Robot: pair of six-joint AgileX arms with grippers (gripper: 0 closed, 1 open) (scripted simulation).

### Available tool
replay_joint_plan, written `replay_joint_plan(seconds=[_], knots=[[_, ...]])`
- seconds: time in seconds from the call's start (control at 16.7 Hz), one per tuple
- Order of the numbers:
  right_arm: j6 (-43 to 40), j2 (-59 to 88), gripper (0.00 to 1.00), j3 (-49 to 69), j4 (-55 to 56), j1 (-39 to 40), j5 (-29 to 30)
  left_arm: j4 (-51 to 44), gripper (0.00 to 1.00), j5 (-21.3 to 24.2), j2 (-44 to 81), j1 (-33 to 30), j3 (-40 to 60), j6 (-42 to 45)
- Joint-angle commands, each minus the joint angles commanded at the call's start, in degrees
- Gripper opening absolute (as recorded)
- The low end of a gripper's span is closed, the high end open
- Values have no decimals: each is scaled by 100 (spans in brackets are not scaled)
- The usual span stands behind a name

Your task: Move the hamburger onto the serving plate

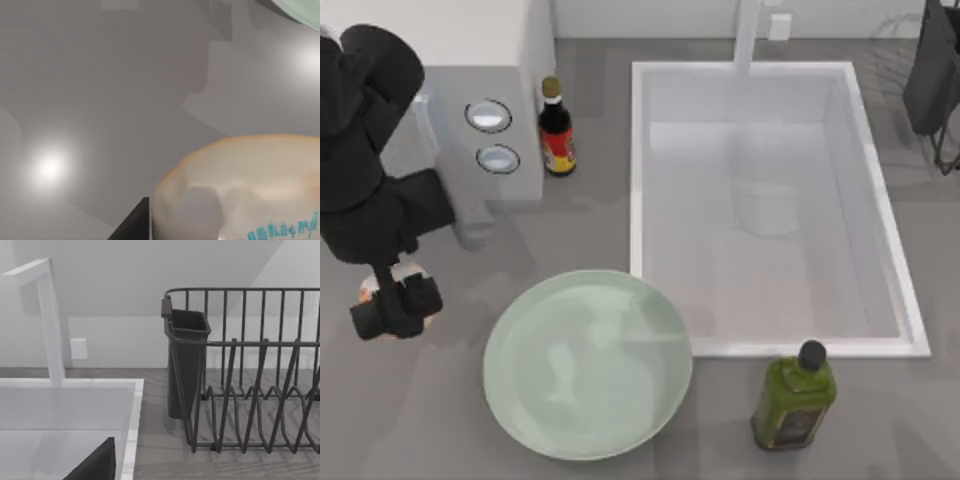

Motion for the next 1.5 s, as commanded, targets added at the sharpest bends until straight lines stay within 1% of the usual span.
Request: replay_joint_plan(seconds=[0.12, 0.24, 0.78, 1.02, 1.14, 1.26, 1.5], knots=[[0, 0, 100, 0, 0, 0, 0, -31, 0, 0, 139, -206, 125, 662], [0, 0, 100, 0, 0, 0, 0, -74, 0, 1, 316, -451, 271, 1535], [0, 0, 100, 0, 0, 0, 0, -195, 0, 23, 1106, -1729, 850, 6248], [0, 0, 100, 0, 0, 0, 0, -121, 0, 20, 1252, -2197, 1040, 7989], [0, 0, 100, 0, 0, 0, 0, -76, 0, 12, 1285, -2371, 1114, 8573], [0, 0, 100, 0, 0, 0, 0, -39, 0, 4, 1292, -2479, 1155, 8920], [0, 0, 100, 0, 0, 0, 0, -27, 0, 2, 1295, -2514, 1170, 9027]])
